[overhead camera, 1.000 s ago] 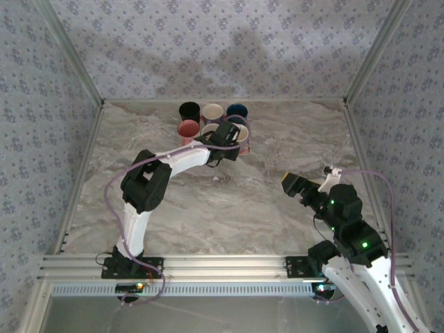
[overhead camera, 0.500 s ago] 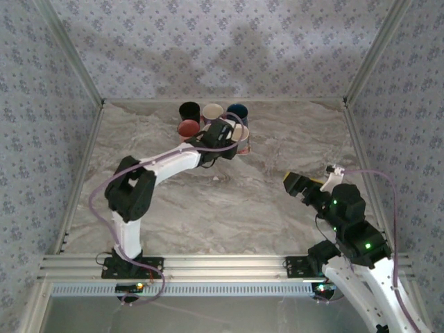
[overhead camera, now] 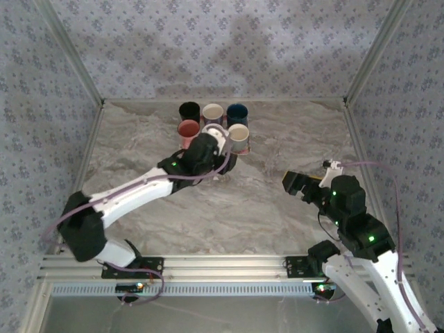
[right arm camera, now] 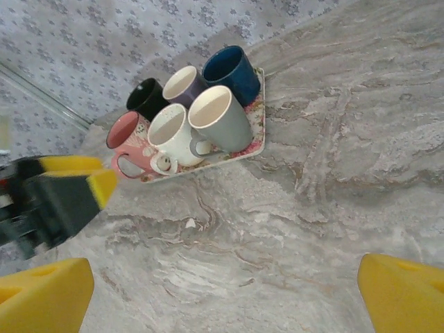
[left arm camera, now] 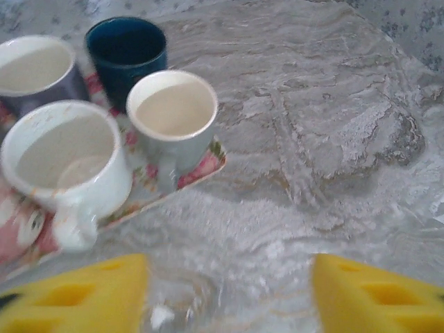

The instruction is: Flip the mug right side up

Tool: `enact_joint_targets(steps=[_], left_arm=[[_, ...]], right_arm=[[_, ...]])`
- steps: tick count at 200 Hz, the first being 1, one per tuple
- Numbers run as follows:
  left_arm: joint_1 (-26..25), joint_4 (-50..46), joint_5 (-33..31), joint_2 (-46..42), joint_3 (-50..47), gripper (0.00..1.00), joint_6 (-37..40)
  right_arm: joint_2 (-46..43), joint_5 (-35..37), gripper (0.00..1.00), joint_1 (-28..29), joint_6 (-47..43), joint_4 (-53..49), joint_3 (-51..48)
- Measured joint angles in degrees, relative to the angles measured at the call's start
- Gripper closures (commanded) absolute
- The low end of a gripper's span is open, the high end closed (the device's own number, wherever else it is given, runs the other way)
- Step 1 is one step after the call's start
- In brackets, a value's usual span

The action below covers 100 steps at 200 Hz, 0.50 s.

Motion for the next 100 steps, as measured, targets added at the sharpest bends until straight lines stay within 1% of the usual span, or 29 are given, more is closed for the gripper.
enact_joint_targets(steps=[8, 12, 16, 38, 50, 53, 62, 63, 65, 70, 79, 84, 92, 100], left_arm=[[0.7, -1.2, 0.4, -2.6, -1.0, 0.11, 0.2], [1.4, -2.0, 0.8, -4.7, -1.4, 0.03, 0.7], [1.8, -2.2, 1.0, -5.6, -1.6, 0.01, 0.5], [7.2, -3.1, 3.0, -12.2, -2.9, 0.01, 0.7], [12.2, -3.6, 5.1, -15.4, -4.7, 0.0, 0.1], [14.0, -4.0, 5.4, -16.5, -5.3, 0.01, -0.2], [17.4, -4.8, 5.5, -18.2, -6.3, 0.01, -0.9], [18.5, -5.0, 5.5, -18.7, -6.6, 0.01, -1.2], [18.5, -5.0, 5.5, -18.7, -6.6, 0.0, -1.2], [20.9, -5.6, 4.8, -19.8, -7.3, 0.01, -1.7], [23.3, -6.1, 3.4, -21.2, -8.3, 0.0, -2.5], [25.1, -6.6, 1.4, -22.4, -9.1, 0.0, -3.3], [26.7, -7.3, -0.8, -23.4, -9.8, 0.01, -4.2], [29.0, -7.5, -4.5, -24.6, -10.8, 0.0, -5.0]], right_arm=[[1.0, 0.5, 0.0, 0.0, -0.6, -1.0, 1.2], [1.6, 0.7, 0.0, 0.0, -0.8, -1.4, 1.8], [2.0, 1.0, 0.0, 0.0, -1.0, -1.8, 2.3], [5.4, 3.5, 0.0, 0.0, -1.9, -3.8, 5.2], [7.9, 5.8, 0.0, -0.1, -2.1, -5.0, 7.1], [8.5, 6.4, 0.0, -0.1, -2.1, -5.1, 7.4], [10.4, 8.4, 0.0, -0.1, -2.4, -5.6, 8.4], [10.8, 9.0, 0.0, -0.1, -2.5, -5.7, 8.6], [11.0, 9.3, 0.0, -0.1, -2.5, -5.8, 8.7], [12.0, 10.4, 0.0, -0.1, -2.7, -5.8, 9.1], [13.3, 12.2, 0.0, -0.1, -3.2, -5.7, 9.4], [13.8, 12.8, 0.0, -0.2, -4.3, -5.0, 9.2], [14.2, 13.4, 0.0, -0.3, -6.0, -3.8, 8.7], [14.3, 13.9, 0.0, -0.3, -8.7, -0.6, 7.0]])
